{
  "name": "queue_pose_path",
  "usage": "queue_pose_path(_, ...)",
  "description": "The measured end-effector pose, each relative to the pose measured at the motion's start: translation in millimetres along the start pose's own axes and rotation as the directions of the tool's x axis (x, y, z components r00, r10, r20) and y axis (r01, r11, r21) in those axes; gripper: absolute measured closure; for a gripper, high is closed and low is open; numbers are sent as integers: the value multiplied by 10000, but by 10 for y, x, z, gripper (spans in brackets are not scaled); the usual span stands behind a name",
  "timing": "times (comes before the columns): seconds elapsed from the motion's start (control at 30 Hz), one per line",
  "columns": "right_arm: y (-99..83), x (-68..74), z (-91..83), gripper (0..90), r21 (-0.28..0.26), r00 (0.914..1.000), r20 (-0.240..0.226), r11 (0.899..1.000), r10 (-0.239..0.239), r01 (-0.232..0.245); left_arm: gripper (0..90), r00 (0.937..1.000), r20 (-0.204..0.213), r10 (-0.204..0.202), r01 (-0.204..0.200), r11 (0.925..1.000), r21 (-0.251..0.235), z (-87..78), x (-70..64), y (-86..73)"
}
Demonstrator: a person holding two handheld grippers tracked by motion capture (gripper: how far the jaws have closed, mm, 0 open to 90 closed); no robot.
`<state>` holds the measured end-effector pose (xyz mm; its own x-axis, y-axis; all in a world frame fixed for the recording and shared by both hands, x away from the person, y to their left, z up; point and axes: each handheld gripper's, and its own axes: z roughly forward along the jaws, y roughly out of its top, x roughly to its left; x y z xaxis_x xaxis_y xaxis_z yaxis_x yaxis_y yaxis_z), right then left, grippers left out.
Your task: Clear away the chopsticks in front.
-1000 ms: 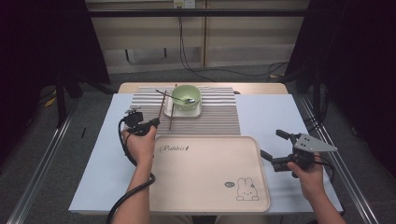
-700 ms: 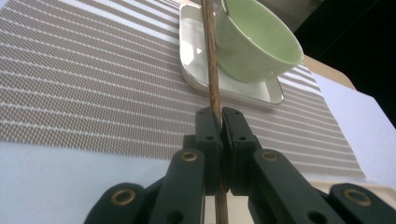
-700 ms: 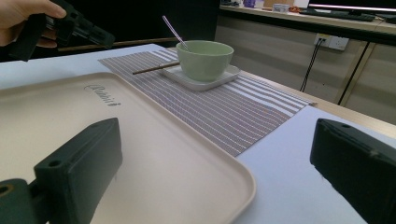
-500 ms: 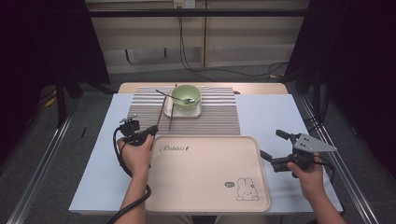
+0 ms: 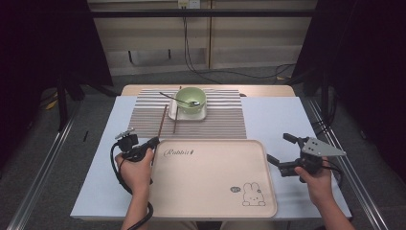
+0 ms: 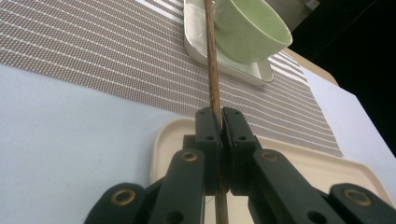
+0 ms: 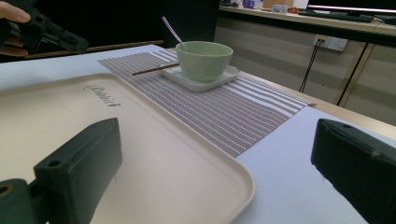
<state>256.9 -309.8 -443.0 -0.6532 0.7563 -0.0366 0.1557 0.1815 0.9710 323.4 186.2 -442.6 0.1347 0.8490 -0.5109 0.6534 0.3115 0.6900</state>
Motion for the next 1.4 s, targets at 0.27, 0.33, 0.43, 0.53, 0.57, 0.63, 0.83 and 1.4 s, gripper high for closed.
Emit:
queue_pose_path(0.27,-1,-4,3,15,-56,10000,-26,10000,-56,56,863,9999,141,94,-92,9999,-143,-86,-52,-71)
queue_pose_path(0.33,1,-2,2,15,-58,10000,-4,10000,-21,21,864,9995,230,193,-190,9998,-114,-113,-65,-97)
queue_pose_path(0.43,1,-3,2,14,-34,10000,-30,10000,-27,27,863,9993,270,247,-244,9996,-127,-159,-80,-134)
queue_pose_path(0.53,2,-4,-3,13,7,9999,-106,10000,-57,57,864,9991,267,318,-315,9994,-114,-210,-102,-175)
queue_pose_path(0.57,2,-4,-3,12,-23,10000,-72,10000,-64,64,864,9990,326,316,-312,9995,-112,-227,-107,-196)
queue_pose_path(0.63,2,4,-4,12,-76,9999,119,10000,1,0,863,9991,343,259,-254,9995,-160,-267,-120,-249)
queue_pose_path(0.83,4,-1,-9,12,-162,9998,162,9998,-86,88,863,9988,368,316,-307,9992,-247,-350,-146,-310)
queue_pose_path(1.4,8,7,-9,12,-172,9997,234,9998,-74,78,863,9999,82,74,-71,9992,-401,-528,-111,-553)
